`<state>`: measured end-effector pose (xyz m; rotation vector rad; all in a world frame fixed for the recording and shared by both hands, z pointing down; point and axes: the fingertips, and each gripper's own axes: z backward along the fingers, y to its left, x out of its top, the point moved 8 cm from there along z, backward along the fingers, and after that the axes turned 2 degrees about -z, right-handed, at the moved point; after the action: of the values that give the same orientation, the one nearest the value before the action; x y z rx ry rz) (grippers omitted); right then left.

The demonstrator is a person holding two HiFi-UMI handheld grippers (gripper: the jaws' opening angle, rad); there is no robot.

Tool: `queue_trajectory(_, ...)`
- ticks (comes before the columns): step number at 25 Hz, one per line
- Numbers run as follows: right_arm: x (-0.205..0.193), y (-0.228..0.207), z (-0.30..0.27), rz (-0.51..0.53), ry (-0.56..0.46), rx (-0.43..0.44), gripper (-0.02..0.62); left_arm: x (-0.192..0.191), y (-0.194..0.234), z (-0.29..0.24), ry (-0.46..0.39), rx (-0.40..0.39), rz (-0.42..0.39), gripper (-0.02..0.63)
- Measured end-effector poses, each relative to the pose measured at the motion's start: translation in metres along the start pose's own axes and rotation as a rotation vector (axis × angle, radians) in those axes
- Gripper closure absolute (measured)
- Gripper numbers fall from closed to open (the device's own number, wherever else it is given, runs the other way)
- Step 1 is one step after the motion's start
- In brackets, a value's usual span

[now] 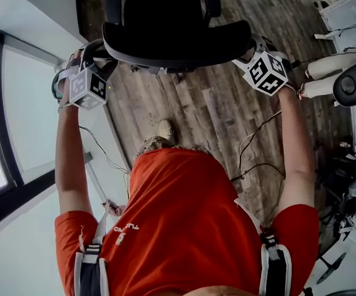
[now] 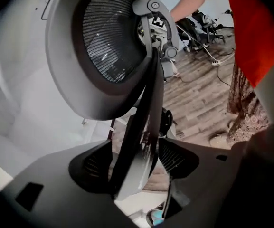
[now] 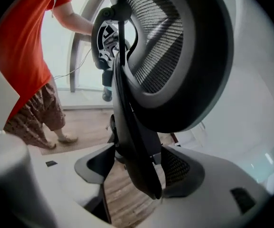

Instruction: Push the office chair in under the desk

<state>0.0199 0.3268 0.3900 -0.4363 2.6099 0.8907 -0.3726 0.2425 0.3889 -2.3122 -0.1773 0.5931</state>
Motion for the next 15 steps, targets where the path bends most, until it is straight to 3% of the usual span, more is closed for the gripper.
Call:
queue_trajectory(7, -0.004, -0.005, -0.026, 0.068, 0.079, 0.08, 0.302, 0.01, 0.001, -0.024, -0.018, -0.095, -0.087, 0.31)
queue_trajectory(9, -0.006, -0.005, -0.034, 0.092, 0.085, 0.087, 0.308, 0.012, 0.004, -0.025, -0.023, -0.092, -0.108, 0.386)
queue_trajectory(12, 0.002, -0.009, -0.04, 0.166, 0.073, 0.071, 0.427, 0.011, 0.005, -0.026, -0.031, -0.093, -0.136, 0.412)
queue_trajectory(15, 0.003, -0.012, -0.041, 0.215, 0.053, 0.059, 0.459, 0.013, 0.006, -0.029, -0.034, -0.103, -0.16, 0.429)
